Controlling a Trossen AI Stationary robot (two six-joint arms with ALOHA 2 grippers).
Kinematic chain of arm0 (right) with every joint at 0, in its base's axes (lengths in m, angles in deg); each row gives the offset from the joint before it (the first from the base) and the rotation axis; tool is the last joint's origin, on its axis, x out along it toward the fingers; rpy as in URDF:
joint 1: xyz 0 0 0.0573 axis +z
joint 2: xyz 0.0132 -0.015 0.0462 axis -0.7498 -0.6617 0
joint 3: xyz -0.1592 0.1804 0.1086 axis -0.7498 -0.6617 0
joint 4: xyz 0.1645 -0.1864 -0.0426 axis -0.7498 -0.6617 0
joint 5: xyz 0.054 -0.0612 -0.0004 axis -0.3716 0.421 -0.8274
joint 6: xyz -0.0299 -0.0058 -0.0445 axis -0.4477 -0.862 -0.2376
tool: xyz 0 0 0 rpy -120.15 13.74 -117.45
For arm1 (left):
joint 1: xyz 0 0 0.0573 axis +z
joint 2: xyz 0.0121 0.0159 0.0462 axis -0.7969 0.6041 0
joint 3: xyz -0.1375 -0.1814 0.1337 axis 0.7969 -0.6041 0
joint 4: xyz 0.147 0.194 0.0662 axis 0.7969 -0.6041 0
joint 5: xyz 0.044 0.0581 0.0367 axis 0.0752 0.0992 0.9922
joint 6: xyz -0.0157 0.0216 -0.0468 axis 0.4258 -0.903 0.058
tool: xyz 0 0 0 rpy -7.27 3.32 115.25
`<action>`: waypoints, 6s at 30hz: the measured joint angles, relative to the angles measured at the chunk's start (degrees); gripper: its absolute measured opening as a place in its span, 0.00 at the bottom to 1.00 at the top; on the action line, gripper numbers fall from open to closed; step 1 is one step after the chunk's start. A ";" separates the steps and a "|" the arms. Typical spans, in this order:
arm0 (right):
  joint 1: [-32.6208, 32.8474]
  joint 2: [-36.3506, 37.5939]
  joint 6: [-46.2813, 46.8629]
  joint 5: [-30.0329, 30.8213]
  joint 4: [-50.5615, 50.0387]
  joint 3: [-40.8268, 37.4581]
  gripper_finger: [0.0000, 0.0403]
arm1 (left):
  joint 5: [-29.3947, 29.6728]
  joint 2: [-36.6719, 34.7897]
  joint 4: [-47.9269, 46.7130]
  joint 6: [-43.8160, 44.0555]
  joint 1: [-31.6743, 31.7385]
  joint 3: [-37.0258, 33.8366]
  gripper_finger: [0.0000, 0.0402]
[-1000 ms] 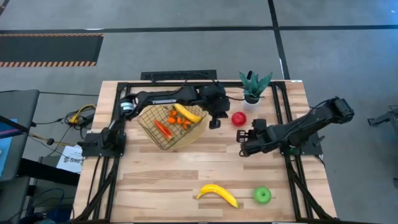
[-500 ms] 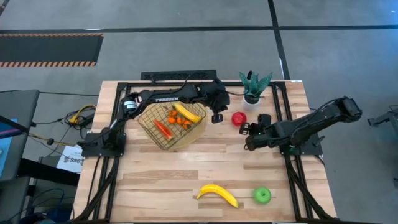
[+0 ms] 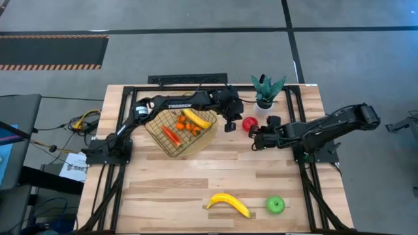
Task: Build produce basket
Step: Put the red apple into the wire basket
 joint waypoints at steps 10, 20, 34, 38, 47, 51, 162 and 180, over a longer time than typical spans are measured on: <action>-3.43 -1.91 -5.46 -1.52 5.38 -0.15 0.00 | -0.09 2.93 0.08 0.41 0.09 0.09 0.00; -5.97 -8.76 -7.79 -8.60 5.62 -0.10 0.00 | -0.90 4.13 0.73 0.01 0.19 0.88 0.00; -7.79 -11.29 -10.37 -10.09 9.89 -0.07 0.00 | -0.71 5.67 3.44 -0.69 0.48 0.74 0.00; -9.22 -11.29 -13.05 -10.09 10.63 -0.07 0.00 | -0.42 5.60 5.31 -0.53 0.84 0.76 0.00; -10.51 -9.55 -13.66 -10.57 5.93 -0.05 0.00 | 1.46 5.60 3.91 -2.45 3.21 0.76 0.00; -11.09 -9.94 -13.81 -11.30 5.54 -0.05 0.00 | 1.41 5.61 4.96 -2.63 4.16 0.76 0.00; -11.27 -44.02 -54.50 -24.45 28.42 52.80 0.00 | 21.58 -39.76 -42.14 4.33 -3.28 -33.59 0.00; -10.72 -47.73 -51.74 -26.75 23.52 53.87 0.00 | 20.80 -40.95 -29.13 5.89 -3.32 -44.46 0.00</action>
